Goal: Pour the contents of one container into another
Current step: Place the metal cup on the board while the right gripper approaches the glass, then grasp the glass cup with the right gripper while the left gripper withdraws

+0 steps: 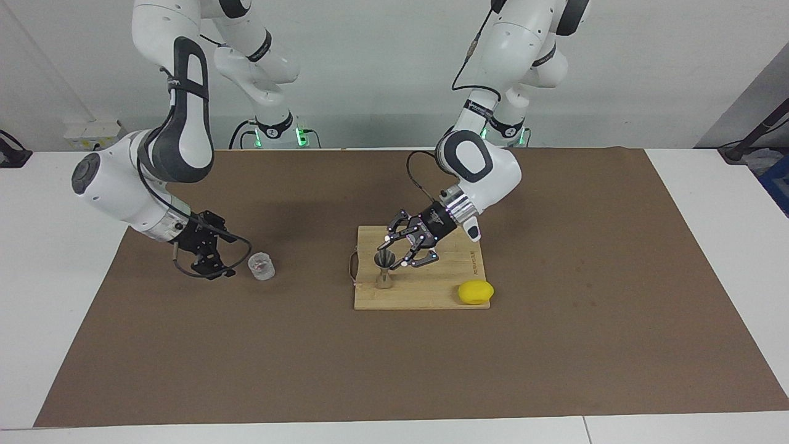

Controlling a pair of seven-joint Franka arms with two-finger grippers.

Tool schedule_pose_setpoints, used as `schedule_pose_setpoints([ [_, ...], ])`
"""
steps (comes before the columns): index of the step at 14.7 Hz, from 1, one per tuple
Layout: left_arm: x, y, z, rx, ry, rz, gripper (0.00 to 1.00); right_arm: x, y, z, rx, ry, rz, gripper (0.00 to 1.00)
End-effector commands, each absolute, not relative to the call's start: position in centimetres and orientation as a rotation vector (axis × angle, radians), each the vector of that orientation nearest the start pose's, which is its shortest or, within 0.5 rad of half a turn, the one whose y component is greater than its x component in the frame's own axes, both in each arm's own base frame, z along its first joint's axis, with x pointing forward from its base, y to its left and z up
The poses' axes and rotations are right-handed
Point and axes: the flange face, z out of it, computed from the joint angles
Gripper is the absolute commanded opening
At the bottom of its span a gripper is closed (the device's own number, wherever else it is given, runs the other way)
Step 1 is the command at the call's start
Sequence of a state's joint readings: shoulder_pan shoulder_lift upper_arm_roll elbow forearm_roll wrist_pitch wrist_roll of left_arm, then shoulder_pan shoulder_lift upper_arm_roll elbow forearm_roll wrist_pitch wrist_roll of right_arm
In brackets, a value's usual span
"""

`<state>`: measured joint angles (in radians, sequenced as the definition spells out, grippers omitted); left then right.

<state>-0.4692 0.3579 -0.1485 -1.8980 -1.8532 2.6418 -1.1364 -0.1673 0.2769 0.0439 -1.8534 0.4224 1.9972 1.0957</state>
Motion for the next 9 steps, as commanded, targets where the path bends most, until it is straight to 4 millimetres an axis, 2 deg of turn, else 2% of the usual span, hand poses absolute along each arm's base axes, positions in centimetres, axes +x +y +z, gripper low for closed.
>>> schedule_pose_setpoints([
  [1, 54.4, -34.7, 32.7, 0.974, 1.88, -0.838, 0.0, 60.7, -5.9, 35.4, -2.076, 1.886, 0.45, 1.0],
  [3, 54.5, -34.4, 32.6, 0.98, 1.881, -0.831, 0.0, 60.8, -6.6, 33.9, -1.989, 1.89, 0.511, 1.0],
  [4, 54.7, -34.2, 32.7, 0.978, 1.881, -0.829, 0.73, 60.8, -7.1, 33.3, -1.975, 1.88, 0.52, 1.0],
  [5, 54.7, -34.3, 32.8, 0.983, 1.874, -0.836, 1.0, 60.7, -7.3, 32.7, -1.978, 1.871, 0.532, 1.0],
  [7, 55.0, -33.9, 34.2, 1.034, 1.838, -0.816, 1.0, 60.6, -8.0, 31.2, -1.952, 1.865, 0.572, 1.0],
  [9, 55.1, -32.1, 36.1, 1.02, 1.816, -0.817, 1.0, 60.2, -8.4, 29.3, -1.92, 1.814, 0.618, 1.0],
])
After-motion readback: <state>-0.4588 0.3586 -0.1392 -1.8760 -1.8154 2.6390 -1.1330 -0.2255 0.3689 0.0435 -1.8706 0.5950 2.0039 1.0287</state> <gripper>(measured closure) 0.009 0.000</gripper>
